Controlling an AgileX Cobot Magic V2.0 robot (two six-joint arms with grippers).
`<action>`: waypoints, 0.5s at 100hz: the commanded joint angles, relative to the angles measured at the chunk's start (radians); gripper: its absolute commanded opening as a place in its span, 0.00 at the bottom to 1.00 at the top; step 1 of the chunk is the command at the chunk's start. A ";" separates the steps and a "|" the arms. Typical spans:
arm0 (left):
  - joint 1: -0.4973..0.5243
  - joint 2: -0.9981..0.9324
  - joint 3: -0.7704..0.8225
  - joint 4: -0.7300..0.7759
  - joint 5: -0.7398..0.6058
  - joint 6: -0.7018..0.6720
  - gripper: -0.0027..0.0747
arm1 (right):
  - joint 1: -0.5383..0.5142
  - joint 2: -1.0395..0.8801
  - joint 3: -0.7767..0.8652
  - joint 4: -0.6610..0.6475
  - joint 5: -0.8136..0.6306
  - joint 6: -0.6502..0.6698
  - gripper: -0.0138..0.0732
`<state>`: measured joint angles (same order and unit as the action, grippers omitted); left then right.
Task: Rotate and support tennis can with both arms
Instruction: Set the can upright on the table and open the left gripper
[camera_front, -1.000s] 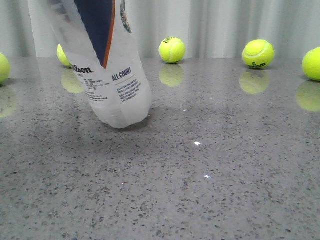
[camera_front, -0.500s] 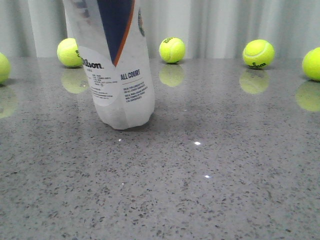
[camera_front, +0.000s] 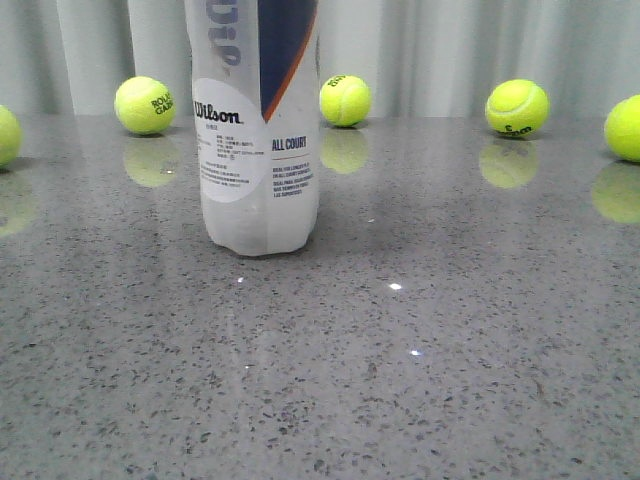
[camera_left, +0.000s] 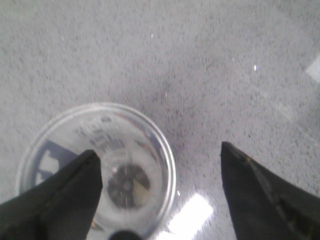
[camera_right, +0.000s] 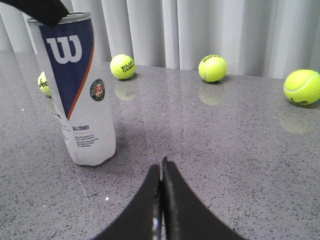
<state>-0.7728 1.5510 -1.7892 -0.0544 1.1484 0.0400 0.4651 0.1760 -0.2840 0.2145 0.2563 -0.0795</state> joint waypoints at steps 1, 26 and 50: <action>-0.024 -0.065 -0.032 0.016 -0.121 0.018 0.58 | -0.003 0.007 -0.025 -0.009 -0.079 -0.009 0.09; -0.129 -0.203 0.092 0.276 -0.234 -0.134 0.01 | -0.003 0.007 -0.025 -0.009 -0.079 -0.009 0.09; -0.129 -0.412 0.350 0.291 -0.364 -0.194 0.01 | -0.003 0.007 -0.025 -0.009 -0.079 -0.009 0.09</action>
<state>-0.8961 1.2322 -1.4871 0.2227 0.8854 -0.1326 0.4651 0.1760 -0.2840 0.2145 0.2563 -0.0795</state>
